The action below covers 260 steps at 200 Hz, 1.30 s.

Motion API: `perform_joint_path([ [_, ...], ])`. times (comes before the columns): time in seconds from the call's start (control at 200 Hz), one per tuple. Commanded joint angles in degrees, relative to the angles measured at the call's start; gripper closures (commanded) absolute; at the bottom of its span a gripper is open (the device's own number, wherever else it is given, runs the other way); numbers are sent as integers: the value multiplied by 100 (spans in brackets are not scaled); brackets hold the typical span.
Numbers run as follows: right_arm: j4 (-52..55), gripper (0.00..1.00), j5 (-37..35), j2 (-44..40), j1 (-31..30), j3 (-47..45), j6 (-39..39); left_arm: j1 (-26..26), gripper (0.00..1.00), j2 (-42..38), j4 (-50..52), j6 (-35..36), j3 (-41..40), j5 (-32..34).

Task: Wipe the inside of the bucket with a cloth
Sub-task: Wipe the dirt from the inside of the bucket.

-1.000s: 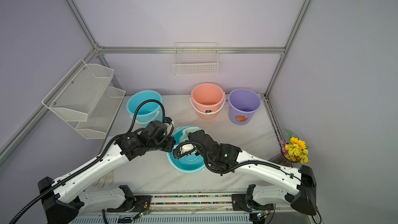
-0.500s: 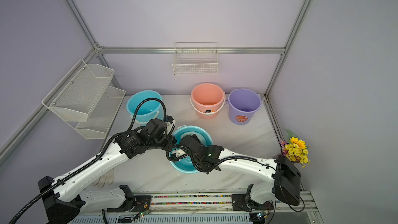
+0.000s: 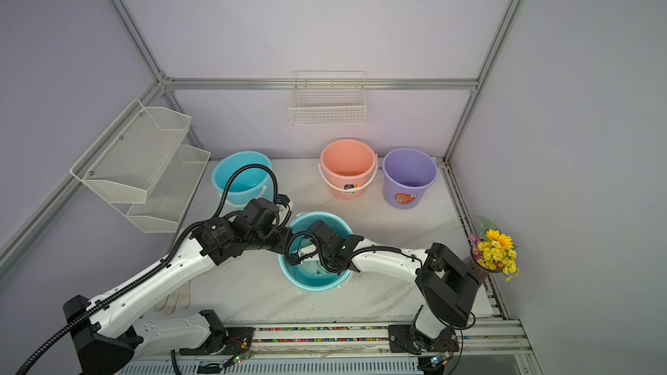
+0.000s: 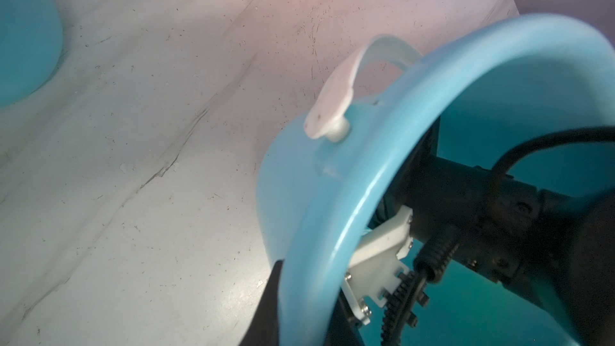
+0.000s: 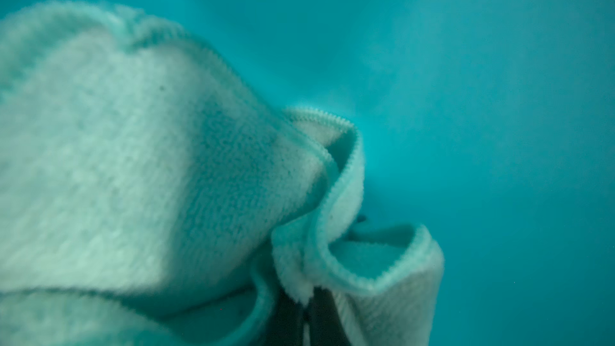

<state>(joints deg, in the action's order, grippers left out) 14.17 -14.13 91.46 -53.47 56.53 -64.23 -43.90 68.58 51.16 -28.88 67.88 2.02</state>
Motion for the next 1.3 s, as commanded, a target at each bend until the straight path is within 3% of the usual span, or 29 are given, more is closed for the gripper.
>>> perform_joint_path([
  [0.0,112,100,316,49,76,-21,491,-39,100,-199,-602,-47,239,-184],
  [0.345,1729,100,210,-1133,-29,726,1124,-39,100,-130,-592,-161,199,201],
  [0.565,3013,100,-168,-1480,-249,1668,1674,-39,100,-79,-534,-222,183,393],
  [0.88,4935,100,-536,-1324,-702,3286,2025,-39,100,-13,-498,-284,200,389],
  [1.01,5870,100,-784,-839,-860,3936,2173,-41,100,-13,-451,-306,191,382],
  [1.165,6463,100,-1321,-460,-928,3990,2178,-39,100,-59,-427,-337,192,317],
  [1.295,5990,100,-1254,-349,-946,3655,2021,-37,100,-100,-430,-338,197,269],
])
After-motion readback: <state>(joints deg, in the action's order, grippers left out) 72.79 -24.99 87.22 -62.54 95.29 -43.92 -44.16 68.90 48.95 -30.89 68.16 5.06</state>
